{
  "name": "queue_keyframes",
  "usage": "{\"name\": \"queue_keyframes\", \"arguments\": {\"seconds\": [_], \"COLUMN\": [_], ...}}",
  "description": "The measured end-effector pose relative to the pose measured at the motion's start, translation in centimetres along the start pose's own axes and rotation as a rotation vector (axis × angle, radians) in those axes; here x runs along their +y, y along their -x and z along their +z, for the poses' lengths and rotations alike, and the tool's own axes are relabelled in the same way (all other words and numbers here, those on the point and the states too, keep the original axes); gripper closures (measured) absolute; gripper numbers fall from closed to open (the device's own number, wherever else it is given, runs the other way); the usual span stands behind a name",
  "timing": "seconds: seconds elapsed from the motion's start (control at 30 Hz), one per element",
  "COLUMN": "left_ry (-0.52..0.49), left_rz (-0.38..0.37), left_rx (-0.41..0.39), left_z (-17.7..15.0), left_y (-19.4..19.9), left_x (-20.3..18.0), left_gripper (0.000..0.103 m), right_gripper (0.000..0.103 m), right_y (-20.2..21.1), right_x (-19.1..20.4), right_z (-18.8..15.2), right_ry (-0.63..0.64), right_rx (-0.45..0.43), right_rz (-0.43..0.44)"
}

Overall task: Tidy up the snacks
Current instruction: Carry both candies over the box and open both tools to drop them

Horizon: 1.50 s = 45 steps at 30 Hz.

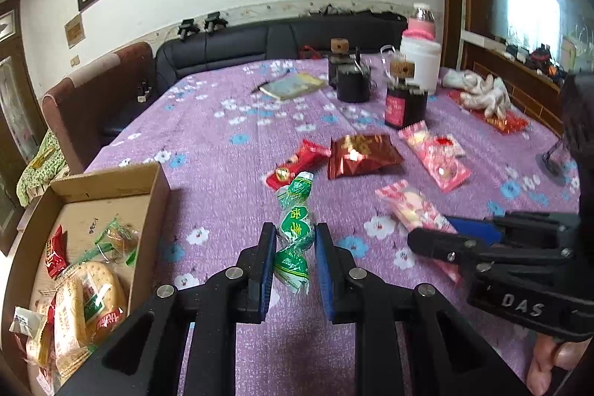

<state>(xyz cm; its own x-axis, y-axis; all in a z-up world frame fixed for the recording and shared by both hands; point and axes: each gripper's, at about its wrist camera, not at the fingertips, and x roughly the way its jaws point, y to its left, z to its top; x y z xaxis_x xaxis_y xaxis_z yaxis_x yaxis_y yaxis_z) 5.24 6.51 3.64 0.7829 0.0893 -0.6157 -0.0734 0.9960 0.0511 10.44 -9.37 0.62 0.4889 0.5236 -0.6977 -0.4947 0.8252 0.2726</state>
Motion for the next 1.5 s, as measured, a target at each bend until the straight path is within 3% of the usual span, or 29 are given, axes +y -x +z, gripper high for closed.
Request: {"name": "queue_keyframes", "arguments": {"seconds": [0.27,0.4,0.57,0.7,0.87,1.13,1.5], "left_ry": [0.046,0.06,0.103,0.158,0.216,0.257,0.274], "left_rz": [-0.005,-0.014,0.016,0.14,0.221,0.26,0.254], "left_rx": [-0.051,-0.055,-0.079,-0.089,-0.049,-0.001,0.004], "left_z": [0.9,1.1,0.8,-1.1,-4.2,-7.8,-8.3], "left_y": [3.2,5.8,8.8,10.1,9.9,9.0,8.6], "left_x": [1.0,2.7,7.1,11.8,16.1,19.6,20.4], "left_gripper": [0.082,0.082,0.081,0.081,0.081,0.081,0.081], "right_gripper": [0.079,0.079,0.078,0.078,0.078,0.078,0.078], "right_y": [0.4,1.5,2.0,1.6,-1.5,-5.6,-7.7], "right_x": [-1.7,-0.1,5.6,12.2,19.2,24.8,26.0], "right_z": [-0.2,0.3,1.1,1.9,2.3,1.8,2.0], "right_ry": [-0.084,-0.1,-0.052,0.058,0.166,0.248,0.319], "right_rx": [-0.013,-0.023,0.004,0.025,0.085,0.133,0.129], "right_rz": [-0.014,0.037,0.158,0.237,0.271,0.227,0.128]}}
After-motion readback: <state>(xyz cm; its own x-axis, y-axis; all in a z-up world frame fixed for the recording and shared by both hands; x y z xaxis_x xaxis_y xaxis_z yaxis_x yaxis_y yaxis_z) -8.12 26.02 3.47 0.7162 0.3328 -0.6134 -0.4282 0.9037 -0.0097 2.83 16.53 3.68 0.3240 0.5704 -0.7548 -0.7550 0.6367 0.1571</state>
